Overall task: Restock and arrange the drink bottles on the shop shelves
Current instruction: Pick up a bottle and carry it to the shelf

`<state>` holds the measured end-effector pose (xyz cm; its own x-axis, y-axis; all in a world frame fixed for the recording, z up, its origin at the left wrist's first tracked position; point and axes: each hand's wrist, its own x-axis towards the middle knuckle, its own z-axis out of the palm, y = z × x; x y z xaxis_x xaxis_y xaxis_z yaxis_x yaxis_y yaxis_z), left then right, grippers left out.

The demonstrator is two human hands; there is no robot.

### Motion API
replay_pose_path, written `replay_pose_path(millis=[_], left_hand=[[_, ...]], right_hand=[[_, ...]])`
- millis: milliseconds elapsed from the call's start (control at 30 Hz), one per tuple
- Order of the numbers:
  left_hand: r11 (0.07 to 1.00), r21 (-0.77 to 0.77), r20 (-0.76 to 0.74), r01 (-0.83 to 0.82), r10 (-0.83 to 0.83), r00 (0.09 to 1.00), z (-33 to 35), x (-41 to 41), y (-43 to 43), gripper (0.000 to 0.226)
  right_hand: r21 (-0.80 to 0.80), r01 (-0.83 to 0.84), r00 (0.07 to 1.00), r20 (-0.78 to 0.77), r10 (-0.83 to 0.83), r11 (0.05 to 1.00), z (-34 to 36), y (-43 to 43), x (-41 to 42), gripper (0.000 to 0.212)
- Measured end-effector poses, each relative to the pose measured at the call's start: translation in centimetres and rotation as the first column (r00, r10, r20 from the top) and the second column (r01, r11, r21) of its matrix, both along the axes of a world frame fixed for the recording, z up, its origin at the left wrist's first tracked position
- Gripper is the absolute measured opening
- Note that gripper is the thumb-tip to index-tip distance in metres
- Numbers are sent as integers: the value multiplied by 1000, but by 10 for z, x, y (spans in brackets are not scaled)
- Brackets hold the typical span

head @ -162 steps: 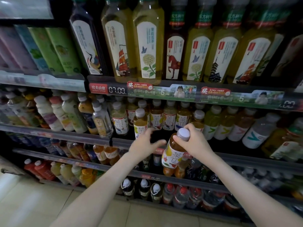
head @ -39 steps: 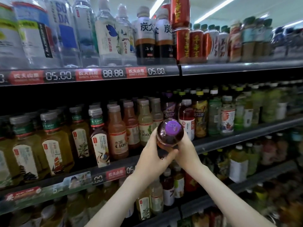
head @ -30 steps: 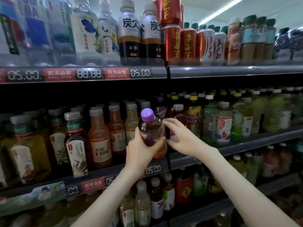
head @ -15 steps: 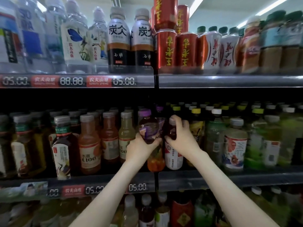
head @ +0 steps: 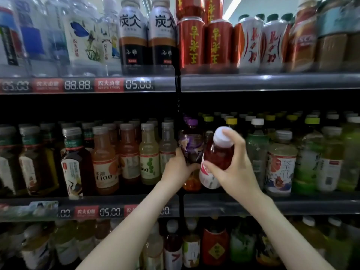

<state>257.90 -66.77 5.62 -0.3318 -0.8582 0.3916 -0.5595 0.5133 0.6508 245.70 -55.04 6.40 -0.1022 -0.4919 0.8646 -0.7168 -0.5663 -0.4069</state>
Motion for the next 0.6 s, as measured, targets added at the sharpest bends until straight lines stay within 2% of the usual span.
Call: replay_pose_path(millis=[100, 167, 233, 300, 367, 433, 500, 600], left_hand=[[999, 8, -92, 35, -34, 995, -1, 9, 8, 69], [996, -61, -189, 66, -77, 979, -5, 24, 24, 65], [962, -123, -225, 243, -265, 937, -14, 40, 45, 60], [883, -54, -184, 466, -467, 865, -25, 57, 68, 67], [824, 118, -151, 553, -536, 831, -38, 69, 84, 81], [864, 202, -141, 462, -441, 886, -56, 79, 89, 82], [902, 254, -157, 348, -317, 935, -77, 93, 88, 69], [905, 346, -125, 246, -215, 969, -109, 124, 89, 61]], right_hand=[[-48, -45, 996, 78, 49, 998, 14, 18, 3, 84], [3, -91, 987, 130, 90, 996, 16, 29, 4, 83], [96, -151, 972, 194, 131, 984, 12, 36, 8, 83], [186, -222, 956, 236, 176, 957, 2, 39, 15, 83], [260, -297, 933, 282, 222, 919, -11, 36, 27, 84], [324, -345, 920, 302, 250, 881, -26, 31, 41, 87], [419, -376, 920, 277, 278, 827, -43, 24, 59, 90], [569, -438, 898, 313, 309, 696, -71, 12, 85, 89]])
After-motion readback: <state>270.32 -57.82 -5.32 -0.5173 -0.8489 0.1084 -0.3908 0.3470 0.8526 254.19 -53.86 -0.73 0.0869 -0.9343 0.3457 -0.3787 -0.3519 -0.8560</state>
